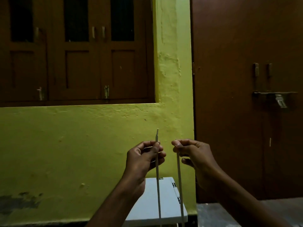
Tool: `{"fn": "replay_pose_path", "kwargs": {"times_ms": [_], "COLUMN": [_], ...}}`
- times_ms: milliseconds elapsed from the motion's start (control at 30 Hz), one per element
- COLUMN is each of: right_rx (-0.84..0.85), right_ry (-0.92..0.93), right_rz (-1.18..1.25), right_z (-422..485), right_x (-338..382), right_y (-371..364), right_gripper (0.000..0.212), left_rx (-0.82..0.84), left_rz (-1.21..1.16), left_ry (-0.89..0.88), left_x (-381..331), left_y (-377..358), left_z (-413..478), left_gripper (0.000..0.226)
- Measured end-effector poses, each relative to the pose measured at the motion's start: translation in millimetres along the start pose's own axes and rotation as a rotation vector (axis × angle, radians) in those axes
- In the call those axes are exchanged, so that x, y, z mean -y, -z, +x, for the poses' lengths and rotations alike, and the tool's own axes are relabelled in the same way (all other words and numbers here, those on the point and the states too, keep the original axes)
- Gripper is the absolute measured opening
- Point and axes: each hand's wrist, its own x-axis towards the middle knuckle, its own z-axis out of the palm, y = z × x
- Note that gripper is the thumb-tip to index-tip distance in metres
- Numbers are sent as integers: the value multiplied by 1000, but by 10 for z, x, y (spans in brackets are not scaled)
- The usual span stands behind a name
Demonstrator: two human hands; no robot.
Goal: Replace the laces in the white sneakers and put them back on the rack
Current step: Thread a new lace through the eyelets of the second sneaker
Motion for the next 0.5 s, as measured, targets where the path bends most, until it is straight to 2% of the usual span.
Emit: {"fn": "replay_pose_path", "kwargs": {"times_ms": [133, 200, 267, 333, 400, 500], "right_rx": [-6, -10, 10, 70, 184, 354], "right_ry": [2, -6, 17, 12, -93, -326], "right_rz": [-20, -77, -222, -475, -681, -853], "right_z": [-34, -81, -153, -311, -606, -1078], "right_x": [-37, -137, -318, -717, -1237, -2056], "right_y": [53, 104, 197, 324, 434, 597], "right_gripper": [13, 11, 8, 7, 4, 3], "left_rx": [19, 61, 101, 140, 210, 318], "left_rz": [43, 141, 300, 482, 628, 802], "left_ry": [-29, -30, -27, 18, 136, 339], "left_x": [47, 167, 400, 828, 1317, 2037], "left_y": [51, 112, 219, 355, 513, 737], "left_z": [-44, -85, -133, -274, -570, -1039], "left_gripper": [14, 11, 9, 16, 24, 33]}}
